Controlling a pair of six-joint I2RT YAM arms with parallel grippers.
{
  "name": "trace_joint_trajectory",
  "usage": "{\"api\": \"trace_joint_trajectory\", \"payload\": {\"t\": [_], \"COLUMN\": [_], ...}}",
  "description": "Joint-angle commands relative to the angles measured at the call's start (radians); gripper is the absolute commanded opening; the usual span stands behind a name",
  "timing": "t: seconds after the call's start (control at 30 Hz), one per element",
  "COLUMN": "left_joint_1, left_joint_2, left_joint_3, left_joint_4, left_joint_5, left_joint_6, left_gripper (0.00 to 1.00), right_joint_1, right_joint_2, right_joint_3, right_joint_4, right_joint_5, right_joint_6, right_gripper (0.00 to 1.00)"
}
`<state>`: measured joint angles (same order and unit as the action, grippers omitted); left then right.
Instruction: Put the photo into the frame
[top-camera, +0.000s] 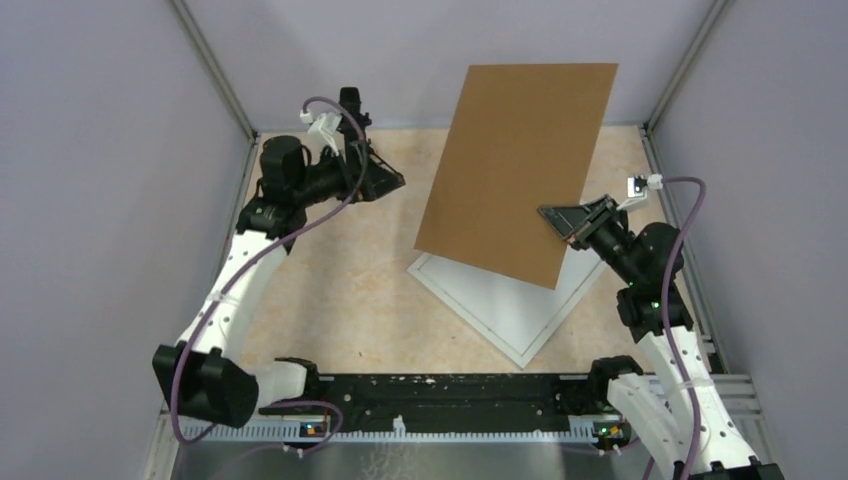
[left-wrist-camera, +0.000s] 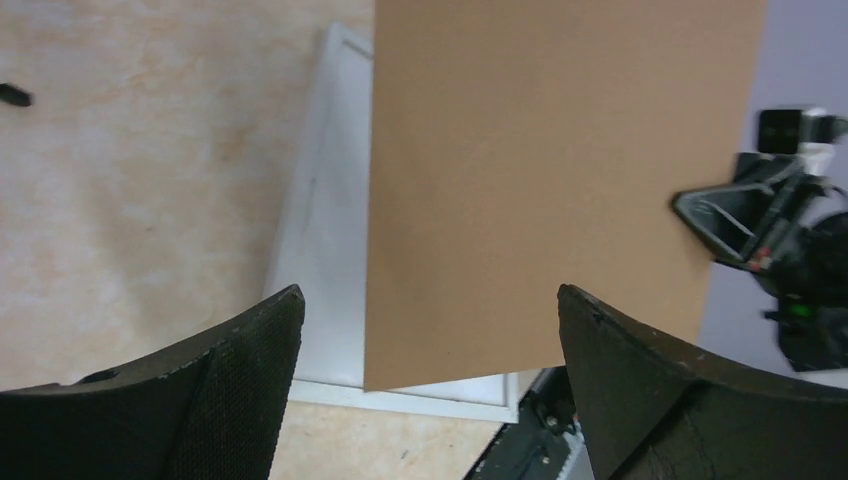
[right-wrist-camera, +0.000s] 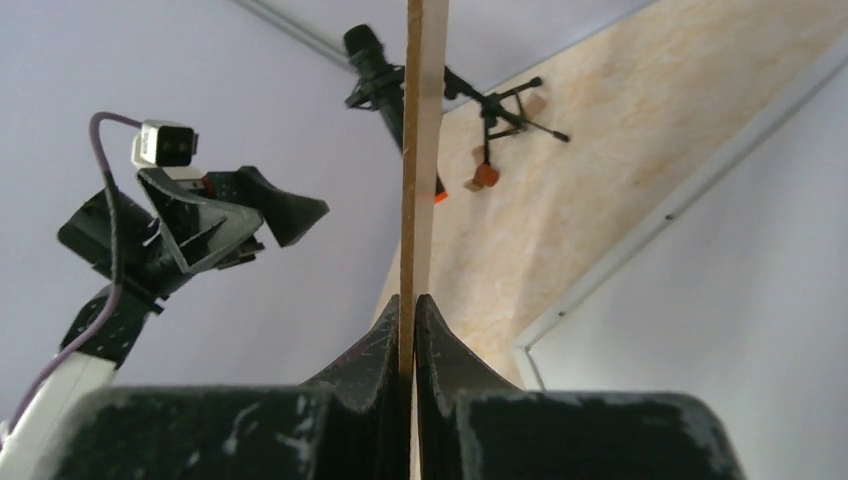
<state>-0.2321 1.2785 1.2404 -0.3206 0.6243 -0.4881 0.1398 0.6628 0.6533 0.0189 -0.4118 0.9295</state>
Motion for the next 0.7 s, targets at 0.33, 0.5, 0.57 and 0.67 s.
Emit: {"api": "trace_joint_trajectory", "payload": {"t": [0.33,0.5,0.57,0.67], "left_joint_1": [0.077,0.076,0.076,0.074], "left_joint_2": [-0.118,-0.052,-0.038,-0.029], "left_joint_3": [-0.383,-0.458,-0.459,-0.467], "left_joint_4": [0.891,1.434,1.473,1.527], "left_joint_5": [0.447,0.559,0.576,0.575], "left_joint_6": [-0.602,-0.927,-0.963,-1.007], "left_gripper": [0.87,0.66,0.58,0.51], "right_joint_1": [-0.001,-0.001,-0.002,-0.002], "right_joint_2": [-0.067,-0.047,-0.031,-0.010], "right_joint_3": [-0.075,-0.128,-0.146,-0.156], "right_joint_4": [0.603,0.748,0.816,0.860], "right_joint_5": [-0.232,-0.254,-0.265,-0.288], "right_joint_6": [0.269,0.364,0.401,0.419], "right_gripper": [0.00,0.00,0.00,0.00]}}
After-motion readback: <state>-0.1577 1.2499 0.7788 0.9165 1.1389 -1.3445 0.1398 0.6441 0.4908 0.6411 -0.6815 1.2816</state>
